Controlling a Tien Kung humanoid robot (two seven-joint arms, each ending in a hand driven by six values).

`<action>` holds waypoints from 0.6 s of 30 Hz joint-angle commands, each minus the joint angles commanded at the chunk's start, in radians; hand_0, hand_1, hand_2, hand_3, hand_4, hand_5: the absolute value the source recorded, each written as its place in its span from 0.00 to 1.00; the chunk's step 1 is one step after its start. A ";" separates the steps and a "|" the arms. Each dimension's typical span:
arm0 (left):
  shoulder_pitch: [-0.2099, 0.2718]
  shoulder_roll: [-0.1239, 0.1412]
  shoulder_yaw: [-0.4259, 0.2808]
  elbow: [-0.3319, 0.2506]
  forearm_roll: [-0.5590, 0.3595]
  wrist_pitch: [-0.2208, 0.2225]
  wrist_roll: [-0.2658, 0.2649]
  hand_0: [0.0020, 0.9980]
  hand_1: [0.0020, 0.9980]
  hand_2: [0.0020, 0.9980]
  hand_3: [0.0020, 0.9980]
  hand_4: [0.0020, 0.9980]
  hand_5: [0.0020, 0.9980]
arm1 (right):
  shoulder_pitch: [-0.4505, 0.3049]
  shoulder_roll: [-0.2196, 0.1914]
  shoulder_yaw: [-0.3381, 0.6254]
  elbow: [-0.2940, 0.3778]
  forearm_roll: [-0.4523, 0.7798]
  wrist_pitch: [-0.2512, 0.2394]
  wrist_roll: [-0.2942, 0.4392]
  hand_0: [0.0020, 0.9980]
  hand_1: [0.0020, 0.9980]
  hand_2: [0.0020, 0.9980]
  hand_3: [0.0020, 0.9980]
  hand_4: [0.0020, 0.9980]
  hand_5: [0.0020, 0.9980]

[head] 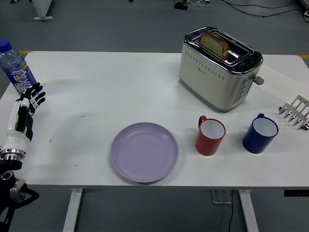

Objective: Push plate across desktop

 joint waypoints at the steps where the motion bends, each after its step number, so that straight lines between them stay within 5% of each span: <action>1: 0.001 0.001 -0.018 0.002 0.000 -0.005 0.004 0.80 0.82 0.86 0.83 0.60 1.00 | 0.000 0.000 0.000 0.000 0.000 0.000 0.000 0.64 0.61 0.67 0.61 0.19 0.11; 12: -0.004 -0.016 -0.176 0.022 -0.029 -0.060 0.038 0.79 0.81 0.83 0.82 0.60 1.00 | 0.001 0.003 0.005 0.000 -0.008 0.001 -0.003 0.64 0.61 0.67 0.61 0.19 0.11; 18: -0.008 -0.013 -0.243 0.035 -0.077 -0.127 0.091 0.78 0.80 0.81 0.81 0.62 1.00 | 0.003 0.002 0.005 0.000 -0.010 0.002 -0.004 0.64 0.61 0.67 0.61 0.19 0.11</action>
